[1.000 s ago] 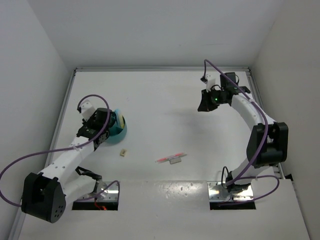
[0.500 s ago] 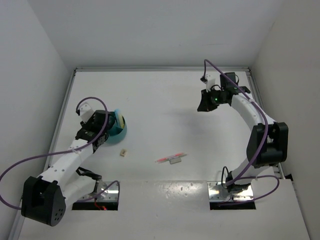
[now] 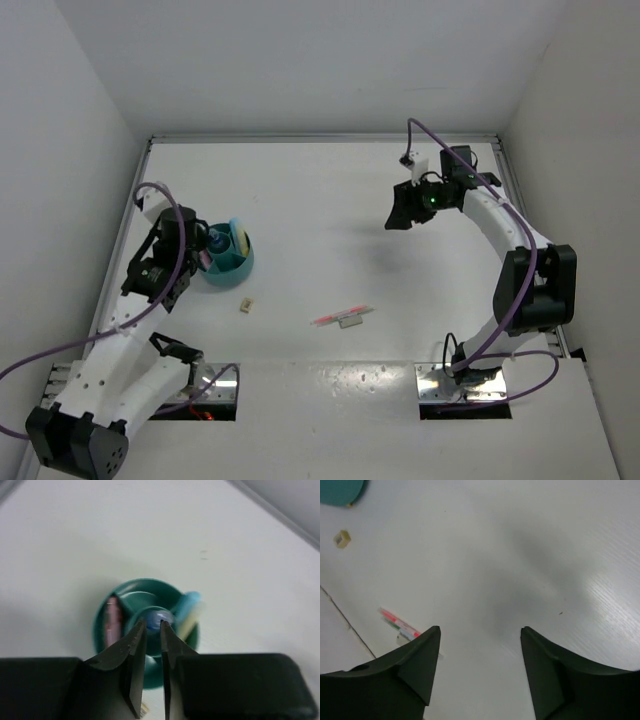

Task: Sort the stationery into containers
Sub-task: Place the stationery in the storage box, then pick up the stationery from the center of the board.

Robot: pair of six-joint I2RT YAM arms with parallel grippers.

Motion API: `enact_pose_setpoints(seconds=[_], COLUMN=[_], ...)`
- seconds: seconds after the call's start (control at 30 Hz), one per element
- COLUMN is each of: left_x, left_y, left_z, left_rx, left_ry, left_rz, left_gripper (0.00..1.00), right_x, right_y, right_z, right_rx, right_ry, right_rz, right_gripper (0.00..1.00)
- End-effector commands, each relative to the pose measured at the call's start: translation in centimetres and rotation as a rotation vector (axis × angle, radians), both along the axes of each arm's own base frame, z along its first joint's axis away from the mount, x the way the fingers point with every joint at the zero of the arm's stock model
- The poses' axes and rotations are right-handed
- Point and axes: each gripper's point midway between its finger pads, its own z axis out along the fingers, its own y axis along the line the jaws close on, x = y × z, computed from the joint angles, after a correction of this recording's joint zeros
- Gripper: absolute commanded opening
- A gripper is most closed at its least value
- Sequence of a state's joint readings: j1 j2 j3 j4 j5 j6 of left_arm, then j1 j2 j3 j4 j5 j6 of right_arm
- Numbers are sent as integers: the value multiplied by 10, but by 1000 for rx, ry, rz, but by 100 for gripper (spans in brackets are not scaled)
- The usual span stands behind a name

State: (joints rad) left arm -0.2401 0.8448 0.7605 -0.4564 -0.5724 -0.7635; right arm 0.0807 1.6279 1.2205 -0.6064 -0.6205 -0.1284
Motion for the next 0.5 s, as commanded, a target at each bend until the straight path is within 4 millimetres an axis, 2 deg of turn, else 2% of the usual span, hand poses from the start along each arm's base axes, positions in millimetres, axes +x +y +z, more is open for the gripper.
enact_pose_setpoints(seconds=[0.0,0.03,0.07,0.1,0.13,0.2,0.27,0.33,0.37,0.4,0.43,0.47], left_x=[5,4,4,1,-4,-9,-14,-14,-18,-21,-25,-30], left_y=[-52,-74,-86,-96,-107,-120,-129,-133,-141,-148,-154,-161], left_z=[37,36,38,31,29,26,26,28,26,31,31,32], left_rx=[-19,-58,-64,-67,-83,-60,-43,-5,-14,-14,-10,-21], left_ry=[-71,-56,-52,-22,-10,1,1,-12,-5,-18,-22,-26], left_rz=[-352,-474,-540,-598,-668,-755,-825,-870,-926,-968,-1013,-1060], left_gripper=[23,25,31,34,36,43,51,57,59,64,71,71], right_x=[-11,-12,-14,-22,-22,-23,-31,-26,-31,-26,-32,-31], right_y=[16,18,22,23,23,24,23,16,17,16,15,13], right_z=[23,25,24,20,22,20,17,26,21,23,26,27], right_rx=[102,112,137,146,142,144,131,75,50,15,9,-11], right_ry=[-29,-39,-20,19,-12,-38,-72,-182,-202,-252,-292,-318], right_rz=[110,146,178,196,229,265,293,296,306,304,311,302], right_gripper=[70,72,75,78,78,78,73,60,53,34,24,13])
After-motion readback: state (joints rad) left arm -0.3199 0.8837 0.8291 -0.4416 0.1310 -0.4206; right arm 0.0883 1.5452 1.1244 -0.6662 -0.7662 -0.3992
